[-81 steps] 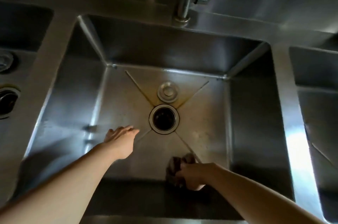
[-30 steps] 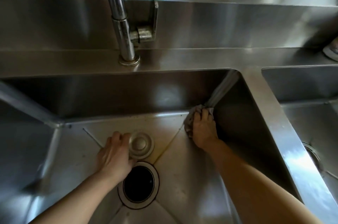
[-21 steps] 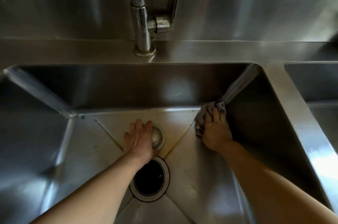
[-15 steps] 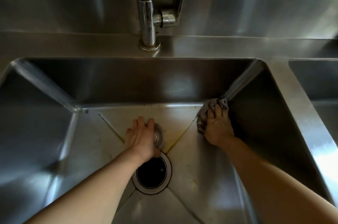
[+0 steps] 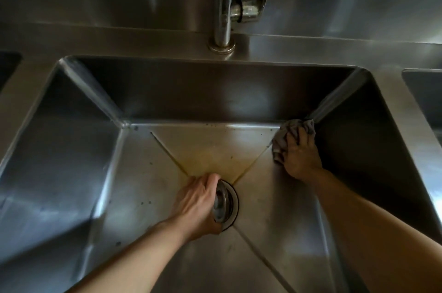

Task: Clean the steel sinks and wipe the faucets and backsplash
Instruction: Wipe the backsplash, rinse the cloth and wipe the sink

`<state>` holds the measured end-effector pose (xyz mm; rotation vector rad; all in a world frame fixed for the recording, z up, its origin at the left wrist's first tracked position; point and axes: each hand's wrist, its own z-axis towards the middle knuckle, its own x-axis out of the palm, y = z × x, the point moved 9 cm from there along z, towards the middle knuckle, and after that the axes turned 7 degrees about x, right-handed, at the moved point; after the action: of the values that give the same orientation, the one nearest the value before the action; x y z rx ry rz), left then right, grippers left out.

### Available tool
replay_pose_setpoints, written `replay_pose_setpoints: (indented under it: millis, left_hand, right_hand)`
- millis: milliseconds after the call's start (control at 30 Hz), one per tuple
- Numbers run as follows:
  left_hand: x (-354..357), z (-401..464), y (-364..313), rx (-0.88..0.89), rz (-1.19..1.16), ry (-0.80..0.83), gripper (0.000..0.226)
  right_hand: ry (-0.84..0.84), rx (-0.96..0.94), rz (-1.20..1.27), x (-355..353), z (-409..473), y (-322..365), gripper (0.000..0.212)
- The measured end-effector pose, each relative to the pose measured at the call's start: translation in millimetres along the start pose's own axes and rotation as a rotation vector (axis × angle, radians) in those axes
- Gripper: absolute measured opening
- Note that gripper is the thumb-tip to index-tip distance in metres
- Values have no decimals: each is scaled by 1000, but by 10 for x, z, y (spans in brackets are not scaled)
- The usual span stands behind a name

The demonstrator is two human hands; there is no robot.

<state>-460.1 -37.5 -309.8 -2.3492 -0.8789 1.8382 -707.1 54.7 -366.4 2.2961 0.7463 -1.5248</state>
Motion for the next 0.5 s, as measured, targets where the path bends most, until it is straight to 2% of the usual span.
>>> replay_pose_setpoints:
  millis: [100, 200, 333, 500]
  left_hand:
    - [-165, 32, 85, -18, -30, -90, 72]
    - [-293, 53, 233, -47, -65, -101, 87]
    - [-434, 11, 528, -163, -46, -103, 97]
    - [-592, -173, 875, -276, -72, -136, 91]
  right_hand:
    - [-49, 3, -36, 20, 39, 30, 85]
    - [-54, 30, 28, 23, 20, 167, 84]
    - [-112, -104, 127, 110, -82, 647, 89]
    - [-115, -256, 214, 39, -270, 1558, 71]
